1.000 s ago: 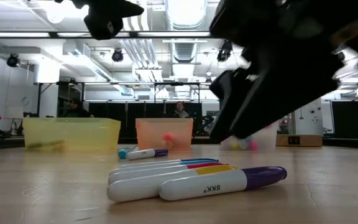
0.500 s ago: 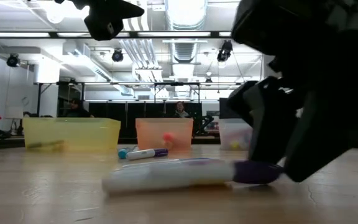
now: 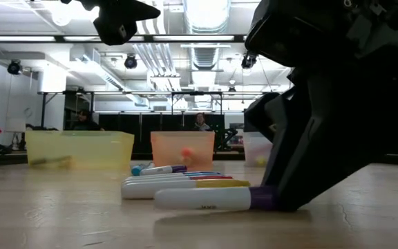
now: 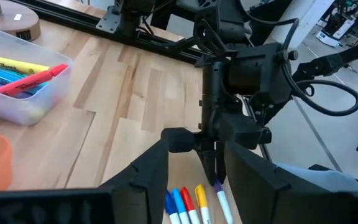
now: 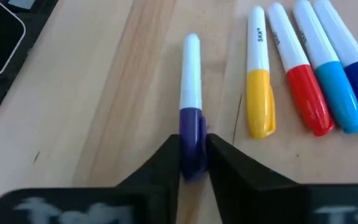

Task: Pick & Place Markers
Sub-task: Put the bottom small purple marker into the yellow bin

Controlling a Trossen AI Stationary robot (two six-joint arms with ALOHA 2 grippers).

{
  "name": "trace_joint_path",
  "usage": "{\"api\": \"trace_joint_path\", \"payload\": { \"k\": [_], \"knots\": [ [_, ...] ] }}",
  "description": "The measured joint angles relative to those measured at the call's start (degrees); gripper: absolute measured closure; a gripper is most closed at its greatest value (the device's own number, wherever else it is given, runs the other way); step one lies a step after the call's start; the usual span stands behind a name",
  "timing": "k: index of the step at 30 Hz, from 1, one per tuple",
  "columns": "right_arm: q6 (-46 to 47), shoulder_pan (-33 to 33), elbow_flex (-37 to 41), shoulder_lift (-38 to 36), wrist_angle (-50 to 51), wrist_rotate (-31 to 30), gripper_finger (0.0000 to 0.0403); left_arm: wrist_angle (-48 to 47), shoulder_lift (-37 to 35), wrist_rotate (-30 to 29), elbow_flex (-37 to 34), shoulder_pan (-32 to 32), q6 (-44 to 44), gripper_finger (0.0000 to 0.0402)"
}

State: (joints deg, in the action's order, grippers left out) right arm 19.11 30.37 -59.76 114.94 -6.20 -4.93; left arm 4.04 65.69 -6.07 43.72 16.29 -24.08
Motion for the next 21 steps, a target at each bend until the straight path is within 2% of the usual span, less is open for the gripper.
{"api": "trace_joint_path", "payload": {
  "k": [6, 10, 21],
  "knots": [
    [0.04, 0.02, -0.04, -0.79, 0.63, 0.45, 0.0385, 0.04, 0.00, 0.00, 0.00, -0.07, 0.02, 0.0250],
    [-0.20, -0.11, 0.05, -3.00, 2.57, -0.78, 0.0392, 0.43, 0.00, 0.00, 0.00, -0.07, 0.04, 0.0250],
    [-2.61, -2.54, 0.08, -12.04, 3.96, -17.64, 0.0392, 0.48, 0.75, -0.66, -0.02, -0.07, 1.10, 0.0250]
  ]
}}
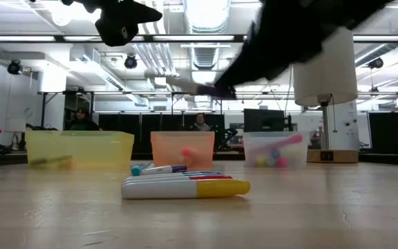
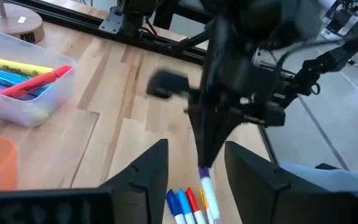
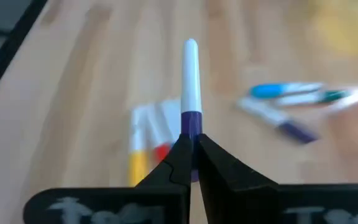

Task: Pick & Place Markers
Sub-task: Put the bottom small purple marker into the yellow bin

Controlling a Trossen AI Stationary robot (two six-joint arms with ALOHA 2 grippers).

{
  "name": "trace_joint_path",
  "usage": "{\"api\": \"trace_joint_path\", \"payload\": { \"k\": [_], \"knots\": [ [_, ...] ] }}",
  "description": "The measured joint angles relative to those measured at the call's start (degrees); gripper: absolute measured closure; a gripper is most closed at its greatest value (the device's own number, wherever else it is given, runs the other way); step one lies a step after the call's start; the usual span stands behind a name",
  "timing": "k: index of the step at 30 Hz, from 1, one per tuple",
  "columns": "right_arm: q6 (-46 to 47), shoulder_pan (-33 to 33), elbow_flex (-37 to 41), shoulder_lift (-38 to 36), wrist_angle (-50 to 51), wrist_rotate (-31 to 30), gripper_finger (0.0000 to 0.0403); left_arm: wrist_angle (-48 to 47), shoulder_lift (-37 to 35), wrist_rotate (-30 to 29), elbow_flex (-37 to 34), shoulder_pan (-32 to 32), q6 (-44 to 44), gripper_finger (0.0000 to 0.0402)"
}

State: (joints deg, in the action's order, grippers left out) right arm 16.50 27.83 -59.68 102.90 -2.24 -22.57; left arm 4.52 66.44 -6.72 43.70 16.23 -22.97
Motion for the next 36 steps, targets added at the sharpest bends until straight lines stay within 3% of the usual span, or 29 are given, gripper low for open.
{"api": "trace_joint_path", "payload": {
  "k": [7, 36],
  "knots": [
    [-0.46, -3.38, -1.40, -1.92, -0.29, -5.98, 0.0392, 2.55, 2.47, -0.88, 0.00, -0.04, 1.54, 0.0250],
    [-9.45, -5.88, -7.90, -3.94, 0.36, -12.16, 0.0391, 2.75, 4.72, -3.45, 0.15, -0.04, 3.49, 0.0251]
  ]
}}
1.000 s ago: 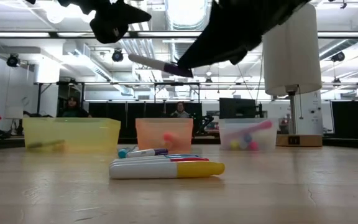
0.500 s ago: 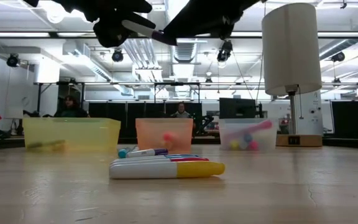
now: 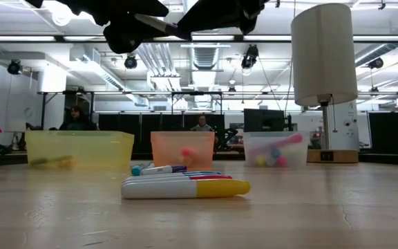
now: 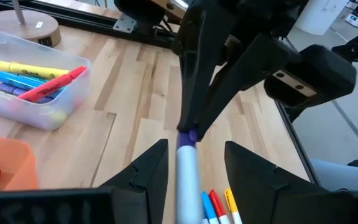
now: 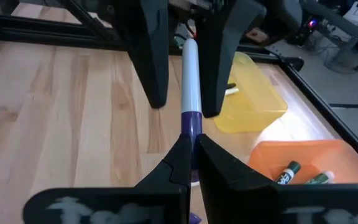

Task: Pick & Place Markers
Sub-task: Put the bottom small purple marker into the yellow bin

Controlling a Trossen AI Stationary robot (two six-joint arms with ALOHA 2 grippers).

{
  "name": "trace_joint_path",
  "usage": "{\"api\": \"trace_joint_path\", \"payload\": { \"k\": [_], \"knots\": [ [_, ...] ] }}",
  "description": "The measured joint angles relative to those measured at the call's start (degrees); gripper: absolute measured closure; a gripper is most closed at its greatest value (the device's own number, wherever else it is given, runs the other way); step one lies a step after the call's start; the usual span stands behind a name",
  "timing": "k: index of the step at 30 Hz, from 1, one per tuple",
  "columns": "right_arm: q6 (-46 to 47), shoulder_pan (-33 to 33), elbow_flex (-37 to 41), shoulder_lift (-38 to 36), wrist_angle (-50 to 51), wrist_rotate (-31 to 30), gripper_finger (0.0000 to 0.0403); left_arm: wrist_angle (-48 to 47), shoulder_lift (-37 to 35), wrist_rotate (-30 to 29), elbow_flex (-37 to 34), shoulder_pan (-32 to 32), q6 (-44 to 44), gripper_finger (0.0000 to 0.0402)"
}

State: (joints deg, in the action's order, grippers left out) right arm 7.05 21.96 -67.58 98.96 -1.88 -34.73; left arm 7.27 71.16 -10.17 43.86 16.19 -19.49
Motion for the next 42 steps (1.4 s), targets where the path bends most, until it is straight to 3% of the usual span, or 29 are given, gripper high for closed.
{"api": "trace_joint_path", "payload": {
  "k": [9, 18, 20, 24, 30, 36, 42],
  "knots": [
    [-0.70, -0.04, -0.36, 0.00, -0.12, -0.28, 0.0391, -0.24, 0.00, -0.39, -0.02, 0.00, -0.11, 0.0269],
    [-0.86, 0.00, -0.34, 0.09, -0.14, -0.38, 0.0391, -0.28, 0.00, -0.39, -0.02, -0.04, -0.22, 0.0365],
    [-1.03, 0.00, -0.34, 0.09, -0.19, -0.36, 0.0389, -0.31, 0.00, -0.36, -0.01, -0.04, -0.31, 0.0371],
    [-1.03, 0.00, -0.32, 0.11, -0.25, -0.36, 0.0369, -0.28, 0.00, -0.37, 0.00, -0.07, -0.28, 0.0371],
    [-0.17, 0.02, -0.22, 0.11, 0.83, -0.35, 0.0308, -1.69, -0.19, -0.75, 0.05, -0.22, -0.24, 0.0363],
    [2.30, 0.17, 0.22, 0.15, 4.45, -0.05, 0.0249, -11.91, -1.66, -9.60, 0.09, -0.57, -0.19, 0.0366],
    [4.52, 0.57, 1.03, 0.15, 6.02, 0.21, 0.0224, -28.22, -3.98, -21.63, 0.55, -1.53, -4.98, 0.0365]
  ]
}}
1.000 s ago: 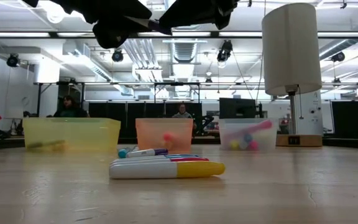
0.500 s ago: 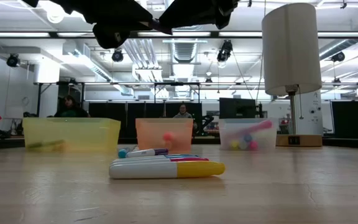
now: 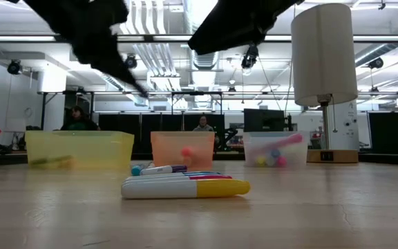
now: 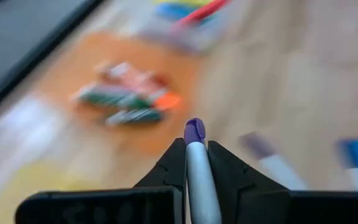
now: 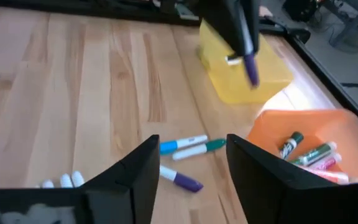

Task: Pick & Place Markers
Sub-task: Put the bottom small purple marker into the yellow bin

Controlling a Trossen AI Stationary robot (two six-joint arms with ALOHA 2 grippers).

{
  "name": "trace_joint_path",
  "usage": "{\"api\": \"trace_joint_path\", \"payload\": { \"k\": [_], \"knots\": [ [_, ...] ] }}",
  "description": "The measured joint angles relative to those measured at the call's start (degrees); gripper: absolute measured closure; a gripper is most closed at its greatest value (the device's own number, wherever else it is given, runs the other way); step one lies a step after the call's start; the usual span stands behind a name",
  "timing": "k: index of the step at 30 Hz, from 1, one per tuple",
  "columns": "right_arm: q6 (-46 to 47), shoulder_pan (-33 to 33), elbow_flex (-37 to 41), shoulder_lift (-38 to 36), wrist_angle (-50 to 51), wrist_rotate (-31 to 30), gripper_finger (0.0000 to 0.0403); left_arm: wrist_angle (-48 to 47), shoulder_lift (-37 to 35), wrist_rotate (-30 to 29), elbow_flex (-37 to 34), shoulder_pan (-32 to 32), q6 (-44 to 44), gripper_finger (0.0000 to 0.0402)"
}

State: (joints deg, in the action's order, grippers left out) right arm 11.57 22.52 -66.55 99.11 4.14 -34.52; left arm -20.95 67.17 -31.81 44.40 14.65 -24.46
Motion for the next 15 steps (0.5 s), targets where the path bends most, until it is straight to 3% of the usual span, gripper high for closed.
{"api": "trace_joint_path", "payload": {
  "k": [5, 15],
  "knots": [
    [0.57, -0.02, 0.57, 0.00, 0.13, 0.02, 0.0218, -13.71, -0.67, -6.85, -0.28, -3.15, -8.29, 0.0365],
    [3.18, 0.00, 0.66, 0.00, 0.07, 0.05, 0.0218, -19.11, -0.70, -2.09, -4.21, -15.08, -10.43, 0.0364]
  ]
}}
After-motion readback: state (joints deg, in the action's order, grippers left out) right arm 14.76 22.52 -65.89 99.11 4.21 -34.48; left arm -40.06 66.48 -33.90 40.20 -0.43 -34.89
